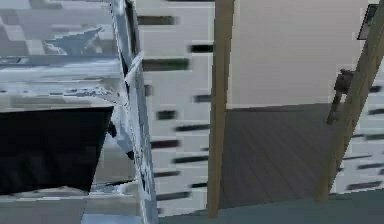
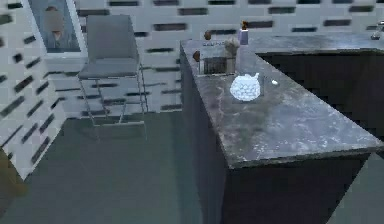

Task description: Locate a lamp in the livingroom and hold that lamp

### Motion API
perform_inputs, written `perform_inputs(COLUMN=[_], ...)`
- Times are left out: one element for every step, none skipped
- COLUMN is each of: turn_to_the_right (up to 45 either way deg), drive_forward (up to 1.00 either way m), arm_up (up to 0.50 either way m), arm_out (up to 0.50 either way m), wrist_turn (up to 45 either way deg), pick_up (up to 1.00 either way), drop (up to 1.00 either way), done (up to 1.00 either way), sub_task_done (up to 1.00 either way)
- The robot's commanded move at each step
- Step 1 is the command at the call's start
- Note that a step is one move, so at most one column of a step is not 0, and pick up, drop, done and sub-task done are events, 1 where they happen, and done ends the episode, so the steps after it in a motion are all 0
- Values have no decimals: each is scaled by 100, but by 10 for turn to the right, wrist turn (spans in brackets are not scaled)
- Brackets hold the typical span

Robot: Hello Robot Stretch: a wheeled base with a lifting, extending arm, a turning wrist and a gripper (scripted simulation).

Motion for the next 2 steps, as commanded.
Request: perform_inputs(turn_to_the_right=[0,450], drive_forward=[20,0], arm_up=[0,0], arm_out=[0,0], wrist_turn=[0,0], pick_up=[0,0], drop=[0,0], done=[0,0], sub_task_done=[0,0])
